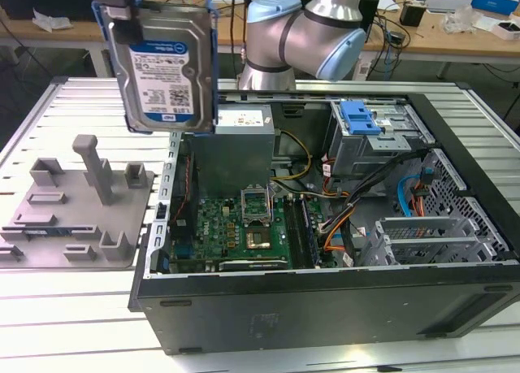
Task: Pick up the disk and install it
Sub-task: 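Pick up the disk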
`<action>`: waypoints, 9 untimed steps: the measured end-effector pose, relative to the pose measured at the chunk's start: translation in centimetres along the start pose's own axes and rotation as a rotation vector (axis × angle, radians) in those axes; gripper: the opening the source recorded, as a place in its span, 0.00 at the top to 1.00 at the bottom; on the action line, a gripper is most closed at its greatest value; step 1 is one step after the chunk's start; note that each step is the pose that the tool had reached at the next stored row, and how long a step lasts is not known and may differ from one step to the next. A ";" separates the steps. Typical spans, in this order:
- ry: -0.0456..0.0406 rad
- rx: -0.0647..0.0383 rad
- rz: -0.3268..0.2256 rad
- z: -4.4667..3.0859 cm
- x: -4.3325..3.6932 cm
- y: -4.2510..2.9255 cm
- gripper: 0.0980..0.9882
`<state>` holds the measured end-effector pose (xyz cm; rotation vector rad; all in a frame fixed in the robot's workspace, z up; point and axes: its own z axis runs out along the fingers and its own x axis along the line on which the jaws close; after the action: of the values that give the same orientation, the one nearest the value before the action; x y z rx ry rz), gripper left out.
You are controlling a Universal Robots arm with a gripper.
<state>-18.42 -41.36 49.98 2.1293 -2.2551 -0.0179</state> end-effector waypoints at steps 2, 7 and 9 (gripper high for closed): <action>0.0005 0.000 0.000 0.07 0.29 -0.98 0.70; 0.0022 0.000 0.000 0.20 0.97 -3.23 0.70; 0.0032 0.000 0.000 0.24 1.22 -4.11 0.70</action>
<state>-14.40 -42.82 49.62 2.1277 -2.2536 -0.0144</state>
